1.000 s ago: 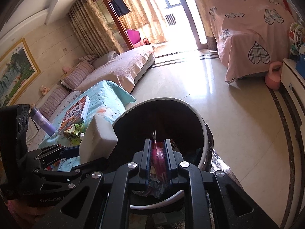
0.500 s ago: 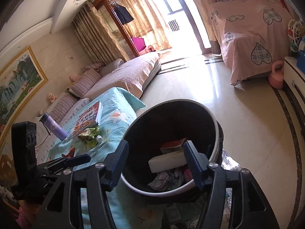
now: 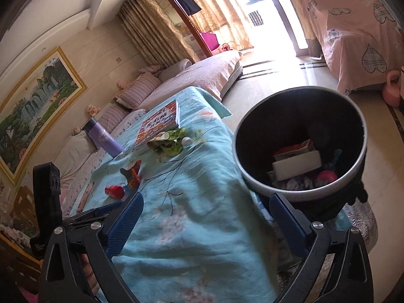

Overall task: Collect trash
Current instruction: 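Withdraw both open tools from the bin back over the bedspread, then grasp the red can with the left tool while the right tool grasps the orange snack wrapper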

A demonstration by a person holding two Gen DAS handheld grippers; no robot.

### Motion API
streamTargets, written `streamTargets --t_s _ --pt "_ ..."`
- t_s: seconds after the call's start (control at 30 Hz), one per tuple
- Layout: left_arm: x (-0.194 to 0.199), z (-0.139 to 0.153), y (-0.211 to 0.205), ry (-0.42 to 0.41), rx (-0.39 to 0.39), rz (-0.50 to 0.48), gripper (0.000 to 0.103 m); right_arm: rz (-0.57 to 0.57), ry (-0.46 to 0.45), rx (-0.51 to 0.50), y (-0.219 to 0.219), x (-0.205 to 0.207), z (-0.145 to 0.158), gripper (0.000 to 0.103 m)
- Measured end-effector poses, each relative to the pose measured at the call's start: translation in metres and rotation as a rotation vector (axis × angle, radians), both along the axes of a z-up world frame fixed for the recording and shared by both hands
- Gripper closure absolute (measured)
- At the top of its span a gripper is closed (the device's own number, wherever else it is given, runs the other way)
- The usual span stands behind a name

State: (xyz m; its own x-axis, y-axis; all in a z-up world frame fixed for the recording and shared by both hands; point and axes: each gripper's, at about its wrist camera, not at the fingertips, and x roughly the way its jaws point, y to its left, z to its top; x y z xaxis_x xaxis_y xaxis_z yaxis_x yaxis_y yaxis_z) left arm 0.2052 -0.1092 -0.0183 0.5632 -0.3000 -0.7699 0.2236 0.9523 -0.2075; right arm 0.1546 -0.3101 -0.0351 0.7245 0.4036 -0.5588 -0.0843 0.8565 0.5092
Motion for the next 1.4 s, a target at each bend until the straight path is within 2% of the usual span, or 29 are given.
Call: streamTargets --t_s 0.4,0.5,0.7,0.93,1.03,1.2,1.4 --pt "-0.019 -0.017 0.091 0.038 -0.012 0.175 0.026 0.093 0.05 -0.009 0.07 0.004 -0.015 0.002" --pt "-0.02 -0.021 0.106 0.048 -0.009 0.201 0.026 0.111 0.049 -0.011 0.081 0.005 -0.015 0.002" --pt "-0.02 -0.027 0.129 0.055 -0.011 0.257 0.026 0.13 0.008 -0.081 0.105 0.009 -0.012 0.002" --pt "-0.011 -0.028 0.154 0.063 -0.041 0.314 0.026 0.194 0.037 -0.041 0.128 0.027 -0.017 0.003" --pt "-0.003 -0.027 0.162 0.06 -0.063 0.348 0.026 0.207 0.033 -0.046 0.138 0.037 -0.016 0.012" --pt "0.018 -0.03 0.174 0.083 -0.113 0.39 0.026 0.219 0.037 -0.033 0.148 0.063 -0.017 0.046" --pt "0.045 -0.028 0.184 0.085 -0.159 0.436 0.026 0.249 0.058 -0.006 0.16 0.099 -0.025 0.047"
